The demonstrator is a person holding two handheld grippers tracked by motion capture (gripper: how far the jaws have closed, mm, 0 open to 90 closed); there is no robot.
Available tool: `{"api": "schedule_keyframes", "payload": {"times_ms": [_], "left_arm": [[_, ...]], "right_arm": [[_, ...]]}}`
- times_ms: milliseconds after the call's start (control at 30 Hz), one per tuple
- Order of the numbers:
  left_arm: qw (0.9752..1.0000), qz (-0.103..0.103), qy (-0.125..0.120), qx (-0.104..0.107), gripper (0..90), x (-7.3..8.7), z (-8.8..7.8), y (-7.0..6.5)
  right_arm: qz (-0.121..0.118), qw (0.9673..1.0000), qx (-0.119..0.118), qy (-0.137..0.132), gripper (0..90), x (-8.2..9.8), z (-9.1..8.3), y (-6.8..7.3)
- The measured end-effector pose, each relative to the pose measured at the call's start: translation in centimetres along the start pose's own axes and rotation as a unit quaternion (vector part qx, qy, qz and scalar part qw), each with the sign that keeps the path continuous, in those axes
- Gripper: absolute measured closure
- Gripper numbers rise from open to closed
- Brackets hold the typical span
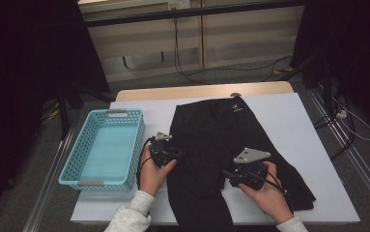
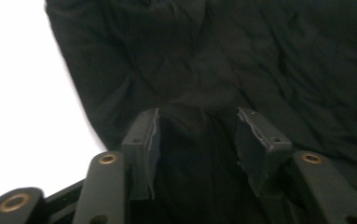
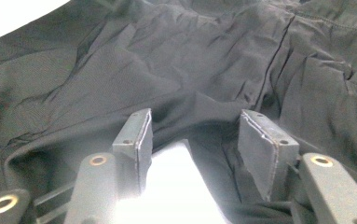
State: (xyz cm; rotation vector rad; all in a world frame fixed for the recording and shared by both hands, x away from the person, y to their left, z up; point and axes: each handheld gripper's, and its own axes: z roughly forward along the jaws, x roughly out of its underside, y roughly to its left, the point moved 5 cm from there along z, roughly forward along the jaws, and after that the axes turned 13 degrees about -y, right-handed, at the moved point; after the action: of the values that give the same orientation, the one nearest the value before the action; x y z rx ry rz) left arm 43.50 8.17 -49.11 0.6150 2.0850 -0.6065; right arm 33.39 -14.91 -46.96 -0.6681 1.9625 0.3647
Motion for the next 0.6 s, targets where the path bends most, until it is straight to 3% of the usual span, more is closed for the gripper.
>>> {"api": "schedule_keyframes", "payload": {"times_ms": [167,300,433,600], "left_arm": [[1.0,0.005,0.006,-0.003,70.9,0.1,0.0,0.0],[0.9999,-0.014,0.007,-0.002,87.2,0.2,0.0,0.2],[0.9997,-0.022,0.011,-0.001,90.0,-0.1,-0.3,0.5],[0.9992,-0.037,0.002,-0.016,90.0,-0.7,-1.6,1.5]], "right_arm": [[-0.002,1.0,0.001,0.001,45.3,0.1,0.1,0.1],[0.002,1.0,-0.002,0.0,44.7,0.1,0.3,0.2],[-0.001,1.0,-0.007,-0.004,44.5,0.0,0.3,0.3],[0.002,1.0,-0.007,-0.001,42.7,0.2,0.3,0.2]]}}
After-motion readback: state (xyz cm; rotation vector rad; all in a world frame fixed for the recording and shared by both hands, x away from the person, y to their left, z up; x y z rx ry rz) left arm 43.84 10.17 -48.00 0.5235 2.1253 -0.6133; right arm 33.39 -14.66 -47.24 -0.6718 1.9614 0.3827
